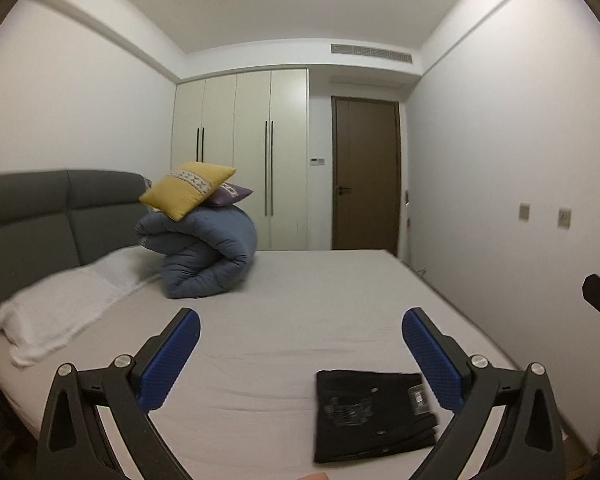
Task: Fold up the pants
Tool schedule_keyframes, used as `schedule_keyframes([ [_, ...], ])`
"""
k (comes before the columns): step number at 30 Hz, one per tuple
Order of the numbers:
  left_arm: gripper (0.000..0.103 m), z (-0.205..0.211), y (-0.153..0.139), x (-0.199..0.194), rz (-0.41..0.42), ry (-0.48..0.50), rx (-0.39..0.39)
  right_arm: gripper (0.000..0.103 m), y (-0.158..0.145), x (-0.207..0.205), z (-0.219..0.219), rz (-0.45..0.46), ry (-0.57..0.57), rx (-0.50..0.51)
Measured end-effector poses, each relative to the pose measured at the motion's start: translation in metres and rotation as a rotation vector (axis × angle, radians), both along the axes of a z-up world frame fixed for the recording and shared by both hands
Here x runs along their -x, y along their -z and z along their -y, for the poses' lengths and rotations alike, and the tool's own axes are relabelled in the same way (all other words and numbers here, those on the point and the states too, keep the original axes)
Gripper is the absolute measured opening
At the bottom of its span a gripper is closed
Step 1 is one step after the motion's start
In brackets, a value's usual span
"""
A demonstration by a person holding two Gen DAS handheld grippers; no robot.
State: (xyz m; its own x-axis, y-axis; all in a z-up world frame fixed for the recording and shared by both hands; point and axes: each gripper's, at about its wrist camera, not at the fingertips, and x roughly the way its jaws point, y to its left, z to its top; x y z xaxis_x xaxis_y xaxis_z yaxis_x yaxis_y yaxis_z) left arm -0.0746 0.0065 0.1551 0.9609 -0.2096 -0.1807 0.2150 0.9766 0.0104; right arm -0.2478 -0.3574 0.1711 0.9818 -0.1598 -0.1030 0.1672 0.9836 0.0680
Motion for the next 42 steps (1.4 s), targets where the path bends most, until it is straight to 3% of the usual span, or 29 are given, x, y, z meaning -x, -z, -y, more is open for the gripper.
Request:
schedule_keyframes([
  [5,0.103,0.01,0.02,-0.002,-0.063,-0.038,-0.039,0.103,0.022,-0.016,-0.015,-0.115,-0.003,0.024],
  [7,0.103,0.018,0.035,-0.016,-0.148,-0.074,-0.085,0.103,0.034,-0.025,-0.019,-0.154,-0.005,0.02],
  [10,0.103,0.024,0.055,-0.035,-0.284,-0.045,-0.082,0.103,0.047,-0.03,-0.02,-0.191,-0.025,-0.014],
  [17,0.103,0.04,0.101,-0.061,-0.473,-0.037,-0.09,0.103,0.076,-0.051,-0.01,-0.315,0.05,0.001],
  [22,0.103,0.05,0.131,-0.074,-0.573,-0.023,-0.099,0.103,0.105,-0.077,0.013,-0.477,0.127,-0.079],
  [25,0.103,0.053,0.142,-0.078,-0.605,-0.013,-0.102,0.103,0.123,-0.088,0.022,-0.551,0.148,-0.121],
  [30,0.103,0.054,0.152,-0.083,-0.629,0.0,-0.103,0.103,0.141,-0.101,0.024,-0.577,0.144,-0.109],
  [42,0.103,0.053,0.154,-0.083,-0.636,-0.001,-0.104,0.103,0.139,-0.107,0.013,-0.59,0.107,-0.084],
])
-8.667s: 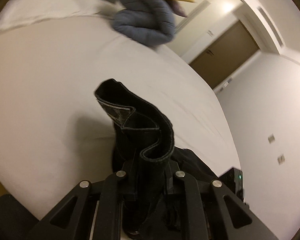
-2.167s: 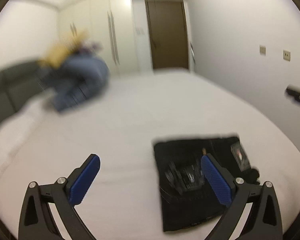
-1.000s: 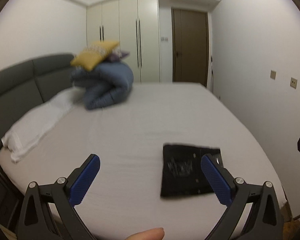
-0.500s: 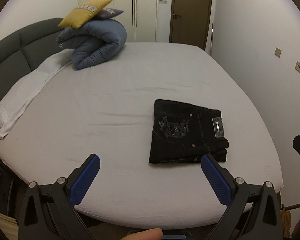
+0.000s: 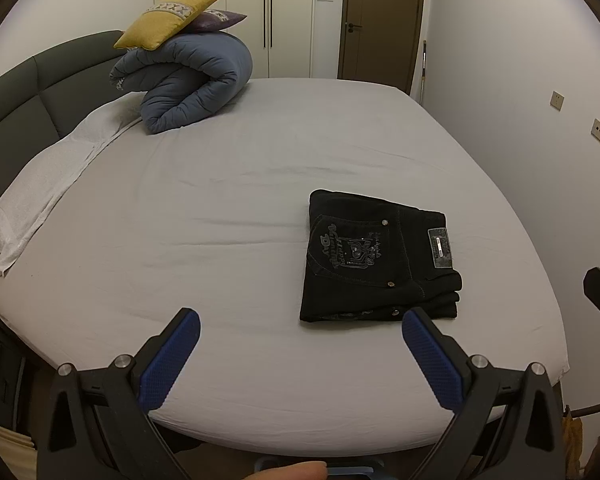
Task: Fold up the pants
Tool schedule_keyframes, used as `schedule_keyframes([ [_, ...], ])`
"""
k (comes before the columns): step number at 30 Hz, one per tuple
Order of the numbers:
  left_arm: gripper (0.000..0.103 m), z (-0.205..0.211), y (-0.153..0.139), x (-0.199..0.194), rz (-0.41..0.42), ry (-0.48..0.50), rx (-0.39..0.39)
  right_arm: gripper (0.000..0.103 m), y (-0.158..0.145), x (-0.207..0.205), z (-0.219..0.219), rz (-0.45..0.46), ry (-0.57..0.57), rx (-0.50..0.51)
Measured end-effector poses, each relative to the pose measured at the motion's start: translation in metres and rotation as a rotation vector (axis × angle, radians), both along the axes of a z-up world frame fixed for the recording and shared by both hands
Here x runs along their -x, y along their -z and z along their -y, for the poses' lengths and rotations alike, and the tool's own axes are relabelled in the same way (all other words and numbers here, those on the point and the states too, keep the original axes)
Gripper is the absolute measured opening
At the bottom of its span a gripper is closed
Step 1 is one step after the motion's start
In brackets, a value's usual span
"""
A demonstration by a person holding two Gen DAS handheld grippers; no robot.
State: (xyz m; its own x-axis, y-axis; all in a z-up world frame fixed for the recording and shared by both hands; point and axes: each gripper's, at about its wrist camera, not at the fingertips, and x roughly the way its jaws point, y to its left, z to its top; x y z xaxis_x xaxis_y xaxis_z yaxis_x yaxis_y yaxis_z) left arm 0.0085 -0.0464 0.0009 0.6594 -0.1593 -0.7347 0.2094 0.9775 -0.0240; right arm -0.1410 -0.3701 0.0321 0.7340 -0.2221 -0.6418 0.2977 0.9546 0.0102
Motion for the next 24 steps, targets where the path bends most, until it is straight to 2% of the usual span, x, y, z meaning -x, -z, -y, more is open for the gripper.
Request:
schedule_keyframes([
  [24,0.103,-0.004,0.0,0.003,-0.008,0.012,0.0,0.103,-0.002,0.002,-0.012,-0.004,-0.007,-0.004],
])
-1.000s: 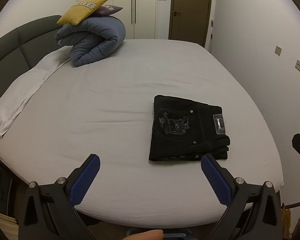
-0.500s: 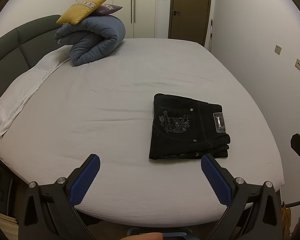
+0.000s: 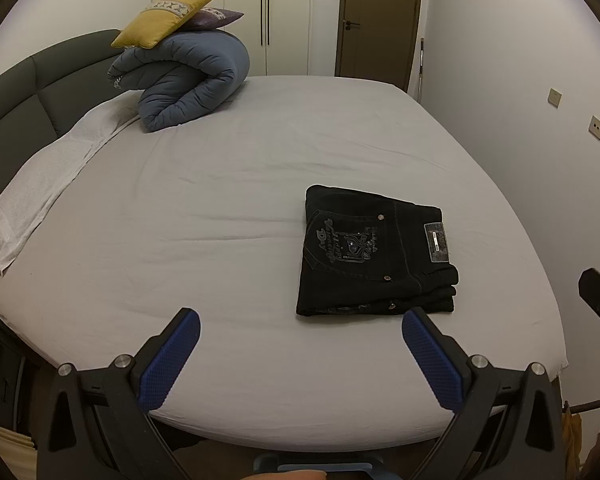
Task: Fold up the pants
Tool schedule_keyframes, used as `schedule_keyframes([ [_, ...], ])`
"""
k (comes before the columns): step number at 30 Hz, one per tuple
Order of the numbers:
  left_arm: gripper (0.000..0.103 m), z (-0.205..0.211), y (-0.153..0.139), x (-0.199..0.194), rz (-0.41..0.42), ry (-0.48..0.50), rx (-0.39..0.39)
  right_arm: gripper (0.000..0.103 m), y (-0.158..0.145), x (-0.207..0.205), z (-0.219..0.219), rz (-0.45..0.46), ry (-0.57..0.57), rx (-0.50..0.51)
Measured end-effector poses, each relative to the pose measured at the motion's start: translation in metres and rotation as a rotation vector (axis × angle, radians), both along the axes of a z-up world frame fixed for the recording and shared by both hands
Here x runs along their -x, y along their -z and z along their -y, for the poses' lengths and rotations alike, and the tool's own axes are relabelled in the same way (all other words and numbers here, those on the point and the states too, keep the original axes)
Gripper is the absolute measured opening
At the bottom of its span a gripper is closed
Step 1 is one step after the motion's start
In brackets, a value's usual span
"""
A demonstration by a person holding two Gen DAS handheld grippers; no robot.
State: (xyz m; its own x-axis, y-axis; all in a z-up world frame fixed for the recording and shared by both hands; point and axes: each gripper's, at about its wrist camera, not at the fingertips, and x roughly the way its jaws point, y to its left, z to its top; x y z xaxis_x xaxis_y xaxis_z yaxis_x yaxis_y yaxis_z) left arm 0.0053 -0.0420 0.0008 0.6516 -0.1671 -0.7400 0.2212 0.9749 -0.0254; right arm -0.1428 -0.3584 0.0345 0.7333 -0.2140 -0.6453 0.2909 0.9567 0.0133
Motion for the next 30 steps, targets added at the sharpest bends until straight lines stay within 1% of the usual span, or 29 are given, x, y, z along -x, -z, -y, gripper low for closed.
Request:
schedule_keyframes([
  [30,0.103,-0.0007,0.0037,0.0039,-0.007,0.011,0.003,0.103,0.007,0.0049,-0.0073,-0.009,0.004,-0.01],
])
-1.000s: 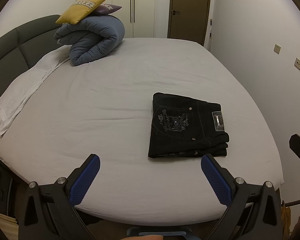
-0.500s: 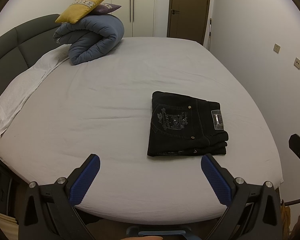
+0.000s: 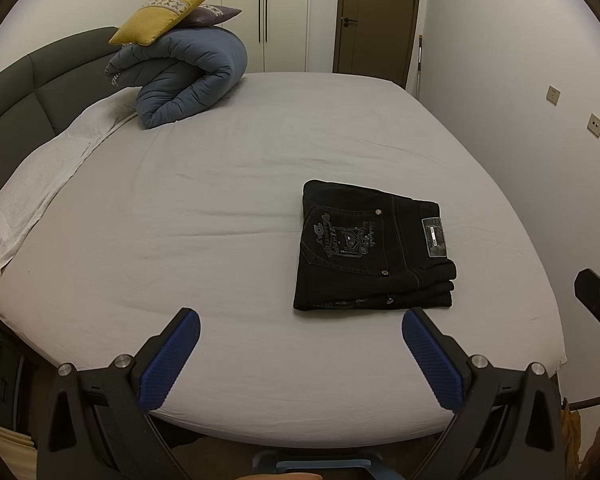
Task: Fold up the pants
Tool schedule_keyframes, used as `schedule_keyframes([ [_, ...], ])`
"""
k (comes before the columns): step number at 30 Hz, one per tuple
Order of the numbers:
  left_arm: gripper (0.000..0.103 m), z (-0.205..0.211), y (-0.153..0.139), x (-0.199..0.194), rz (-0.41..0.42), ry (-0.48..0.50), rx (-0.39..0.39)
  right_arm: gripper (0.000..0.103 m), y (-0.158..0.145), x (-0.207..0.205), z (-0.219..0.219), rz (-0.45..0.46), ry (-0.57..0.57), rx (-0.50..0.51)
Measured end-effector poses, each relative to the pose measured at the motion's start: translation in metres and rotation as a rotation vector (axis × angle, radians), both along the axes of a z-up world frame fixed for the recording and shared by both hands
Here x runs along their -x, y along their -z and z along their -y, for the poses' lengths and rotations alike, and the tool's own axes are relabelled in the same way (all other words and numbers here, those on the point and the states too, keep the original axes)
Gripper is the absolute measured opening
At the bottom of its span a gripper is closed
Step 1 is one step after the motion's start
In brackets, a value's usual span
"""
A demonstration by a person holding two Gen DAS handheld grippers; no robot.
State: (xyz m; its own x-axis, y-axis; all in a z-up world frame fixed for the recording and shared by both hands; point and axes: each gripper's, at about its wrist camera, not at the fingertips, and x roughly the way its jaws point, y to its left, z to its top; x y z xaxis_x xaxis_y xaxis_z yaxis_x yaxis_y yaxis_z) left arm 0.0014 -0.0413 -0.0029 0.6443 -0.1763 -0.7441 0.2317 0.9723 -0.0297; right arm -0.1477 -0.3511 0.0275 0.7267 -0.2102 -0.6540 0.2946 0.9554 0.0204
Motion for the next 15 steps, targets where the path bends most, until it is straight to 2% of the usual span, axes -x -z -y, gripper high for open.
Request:
schedule_keyframes([
  [15,0.103,-0.0025,0.0052,0.0025,-0.017,0.017,0.001,0.103,0.0031,0.0014,0.0017,-0.008,-0.003,-0.004],
])
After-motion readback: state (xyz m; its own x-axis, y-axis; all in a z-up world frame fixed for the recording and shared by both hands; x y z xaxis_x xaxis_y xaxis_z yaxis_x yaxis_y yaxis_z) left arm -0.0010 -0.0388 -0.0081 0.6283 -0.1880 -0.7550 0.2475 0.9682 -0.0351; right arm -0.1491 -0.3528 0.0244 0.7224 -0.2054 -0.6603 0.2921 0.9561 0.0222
